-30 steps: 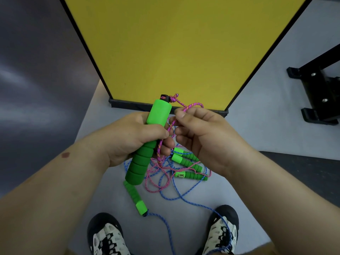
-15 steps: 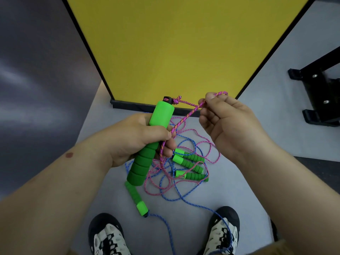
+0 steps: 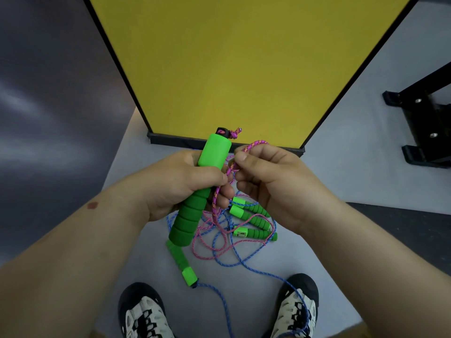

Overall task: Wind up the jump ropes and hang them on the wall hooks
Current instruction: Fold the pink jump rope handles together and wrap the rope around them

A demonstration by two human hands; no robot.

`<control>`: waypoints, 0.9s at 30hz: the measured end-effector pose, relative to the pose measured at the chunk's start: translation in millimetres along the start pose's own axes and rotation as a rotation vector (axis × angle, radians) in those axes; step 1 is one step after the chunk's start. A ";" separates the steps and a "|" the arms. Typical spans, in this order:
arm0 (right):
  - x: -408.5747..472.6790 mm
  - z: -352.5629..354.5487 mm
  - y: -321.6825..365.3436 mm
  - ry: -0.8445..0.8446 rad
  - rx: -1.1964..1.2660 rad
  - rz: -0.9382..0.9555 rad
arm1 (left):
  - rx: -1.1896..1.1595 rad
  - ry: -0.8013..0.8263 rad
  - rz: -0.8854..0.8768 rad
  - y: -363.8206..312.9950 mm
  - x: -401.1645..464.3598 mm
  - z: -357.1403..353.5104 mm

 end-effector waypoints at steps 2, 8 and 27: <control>1.3 3.1 3.2 -0.036 0.027 0.019 | -0.018 0.005 0.001 0.7 0.7 1.7; 4.9 17.7 15.0 -0.168 0.130 0.086 | -0.014 0.016 0.004 2.6 1.5 2.1; -1.8 -3.4 0.2 0.073 -0.033 -0.011 | -0.008 0.000 0.008 3.3 2.4 0.8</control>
Point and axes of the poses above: each hand's wrist, its own x-axis towards the middle knuckle, its own z-axis out of the back of the hand, y = z × x, the point moved 4 cm from there along x, towards the middle knuckle, and after that the axes turned 3 degrees about -z, right-handed, at the moved point
